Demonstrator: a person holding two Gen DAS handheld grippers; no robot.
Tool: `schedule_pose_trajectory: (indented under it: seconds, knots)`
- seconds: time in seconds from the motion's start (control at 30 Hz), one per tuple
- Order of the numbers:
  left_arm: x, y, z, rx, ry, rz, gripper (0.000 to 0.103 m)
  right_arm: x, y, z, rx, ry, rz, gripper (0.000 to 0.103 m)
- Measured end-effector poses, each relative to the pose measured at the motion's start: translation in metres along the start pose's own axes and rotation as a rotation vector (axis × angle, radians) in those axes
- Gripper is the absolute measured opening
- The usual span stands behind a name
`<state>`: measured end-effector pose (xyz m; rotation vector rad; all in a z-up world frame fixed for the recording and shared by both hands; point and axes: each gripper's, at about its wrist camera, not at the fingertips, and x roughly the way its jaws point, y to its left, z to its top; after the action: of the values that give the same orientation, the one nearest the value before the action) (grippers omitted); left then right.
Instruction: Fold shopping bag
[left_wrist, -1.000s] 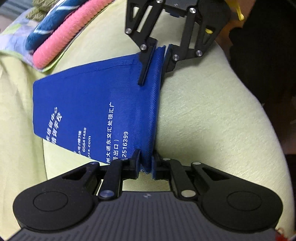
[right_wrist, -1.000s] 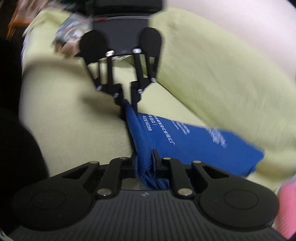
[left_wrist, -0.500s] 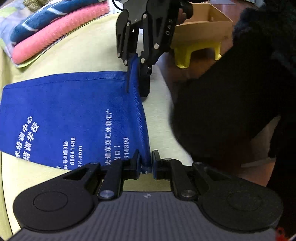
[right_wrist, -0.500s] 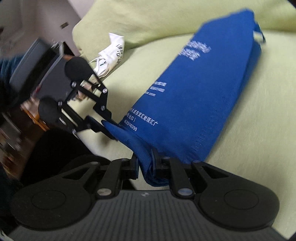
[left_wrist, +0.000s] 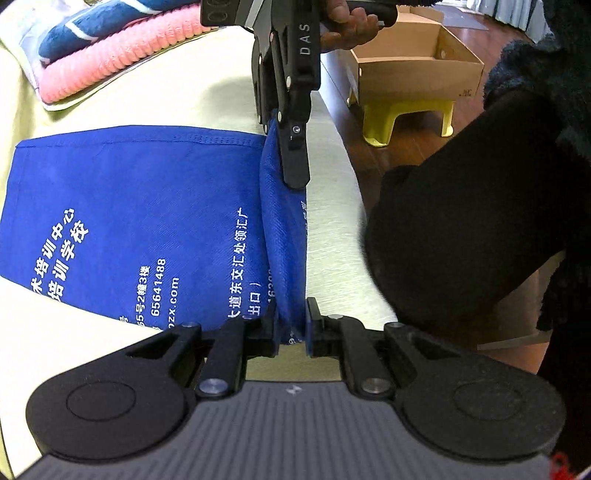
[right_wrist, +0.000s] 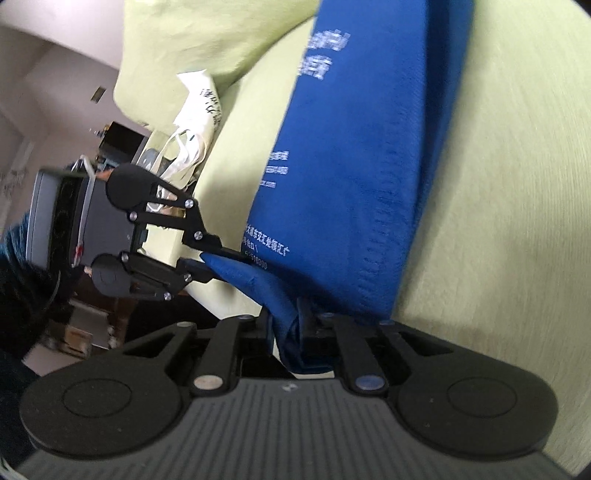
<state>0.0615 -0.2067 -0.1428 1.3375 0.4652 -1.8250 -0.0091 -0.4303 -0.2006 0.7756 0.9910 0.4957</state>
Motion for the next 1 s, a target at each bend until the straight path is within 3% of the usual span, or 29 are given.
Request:
schedule_pose_trajectory:
  seconds: [0.23,0.4,0.63,1.0]
  knots:
    - [-0.012,0.005,-0.017,-0.045,-0.002,0.052,0.014,0.003,-0.017,0.01,0.179,0.017,0.005,0.005]
    - [-0.031,-0.014,-0.022,-0.04,0.014,0.178,0.014,0.006,-0.018,0.015,0.229,0.034,-0.016,0.004]
    - [-0.053,-0.026,-0.011,-0.117,-0.106,0.301,0.014,0.007,-0.012,0.022,0.257,0.049,-0.064,0.005]
    - [-0.013,-0.016,-0.001,-0.234,-0.096,0.324,0.016,0.001,-0.012,0.024,0.303,0.035,-0.099,0.005]
